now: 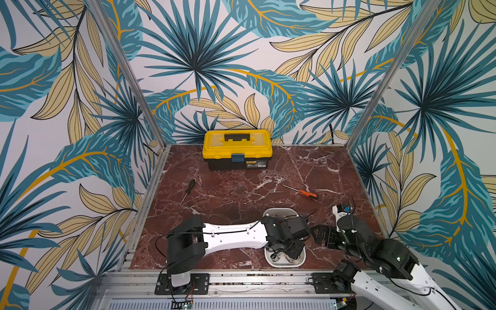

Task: Put the watch into the storage box
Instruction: Adjust the watch in the storage box.

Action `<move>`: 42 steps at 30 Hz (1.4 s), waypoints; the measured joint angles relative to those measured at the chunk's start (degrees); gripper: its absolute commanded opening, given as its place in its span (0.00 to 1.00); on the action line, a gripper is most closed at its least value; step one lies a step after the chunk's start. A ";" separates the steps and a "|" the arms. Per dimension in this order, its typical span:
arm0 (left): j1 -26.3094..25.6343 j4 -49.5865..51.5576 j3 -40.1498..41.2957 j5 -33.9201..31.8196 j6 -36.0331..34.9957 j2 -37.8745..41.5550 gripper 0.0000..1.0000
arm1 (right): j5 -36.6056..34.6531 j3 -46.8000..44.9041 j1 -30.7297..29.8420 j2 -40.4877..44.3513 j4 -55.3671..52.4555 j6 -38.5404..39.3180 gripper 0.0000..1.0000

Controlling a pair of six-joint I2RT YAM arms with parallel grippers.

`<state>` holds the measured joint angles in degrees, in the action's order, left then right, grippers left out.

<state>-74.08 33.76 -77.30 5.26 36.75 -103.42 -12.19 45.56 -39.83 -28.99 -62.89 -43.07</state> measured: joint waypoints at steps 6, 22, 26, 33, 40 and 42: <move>0.72 -1.22 1.14 0.13 0.07 -2.45 0.21 | 0.00 0.00 0.00 0.00 0.00 0.00 1.00; 1.33 -1.27 1.20 -1.86 -1.66 -4.70 0.25 | 0.02 0.00 0.00 -0.35 0.00 0.22 1.00; 1.31 -1.81 2.99 -2.08 -1.81 -3.08 0.40 | 0.00 0.00 0.00 -0.72 0.02 0.24 1.00; 1.33 -1.81 3.39 -4.20 -2.25 0.26 0.53 | 0.02 -0.02 0.00 -1.03 0.02 0.24 1.00; 1.46 -1.55 3.37 -6.19 -2.43 0.44 0.60 | 0.61 -0.02 0.00 -1.81 0.04 0.24 1.00; 1.70 -1.16 3.37 -7.08 -2.38 0.94 0.64 | 0.70 -0.02 0.00 -2.05 0.04 0.24 1.00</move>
<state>-72.38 32.60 -73.93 -1.83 34.37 -102.48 -11.49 45.54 -39.83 -31.05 -62.85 -42.83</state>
